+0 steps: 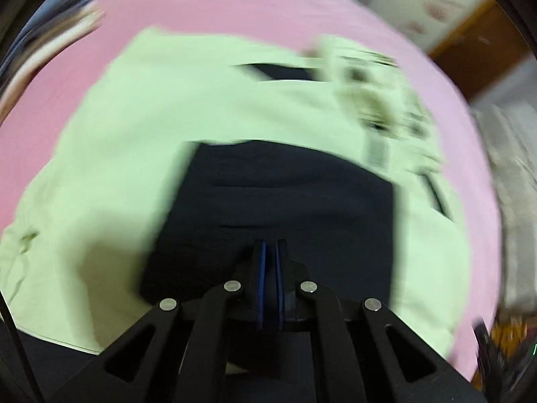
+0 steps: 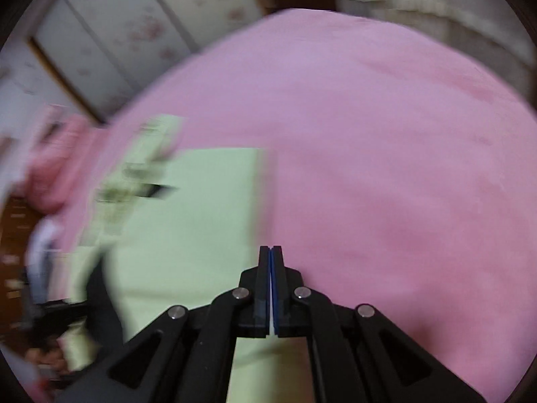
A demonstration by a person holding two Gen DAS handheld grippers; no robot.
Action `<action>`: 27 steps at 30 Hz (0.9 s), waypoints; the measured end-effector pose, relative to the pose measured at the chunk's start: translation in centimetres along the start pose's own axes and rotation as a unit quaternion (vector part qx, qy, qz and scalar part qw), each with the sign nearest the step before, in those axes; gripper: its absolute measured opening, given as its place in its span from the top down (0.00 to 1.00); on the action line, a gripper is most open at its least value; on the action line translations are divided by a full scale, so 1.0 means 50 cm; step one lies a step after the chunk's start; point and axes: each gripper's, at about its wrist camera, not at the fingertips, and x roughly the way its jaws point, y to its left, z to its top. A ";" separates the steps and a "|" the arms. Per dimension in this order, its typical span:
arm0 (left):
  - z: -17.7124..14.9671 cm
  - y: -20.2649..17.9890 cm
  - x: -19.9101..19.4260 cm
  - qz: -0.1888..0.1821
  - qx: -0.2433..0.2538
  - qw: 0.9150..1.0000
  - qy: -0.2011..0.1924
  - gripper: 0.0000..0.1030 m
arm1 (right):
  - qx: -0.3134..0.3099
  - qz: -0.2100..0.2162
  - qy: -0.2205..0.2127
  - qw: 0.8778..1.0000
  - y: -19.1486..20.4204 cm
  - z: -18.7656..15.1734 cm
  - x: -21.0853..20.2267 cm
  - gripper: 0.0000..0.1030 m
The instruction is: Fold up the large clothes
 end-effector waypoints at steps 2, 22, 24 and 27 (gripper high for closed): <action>-0.010 -0.065 0.012 -0.048 0.033 0.998 0.022 0.98 | -0.012 0.093 0.040 0.995 0.069 -0.006 0.054 1.00; 0.087 -0.032 0.062 0.084 0.026 0.996 -0.004 0.96 | 0.032 0.050 0.015 0.998 0.031 0.132 0.160 0.99; 0.043 -0.090 0.058 0.025 0.051 0.998 0.014 0.94 | 0.026 0.121 0.079 0.989 0.095 0.067 0.181 0.99; -0.010 -0.146 0.070 -0.018 0.071 0.996 0.042 0.94 | 0.007 0.184 0.158 0.970 0.162 -0.033 0.220 0.99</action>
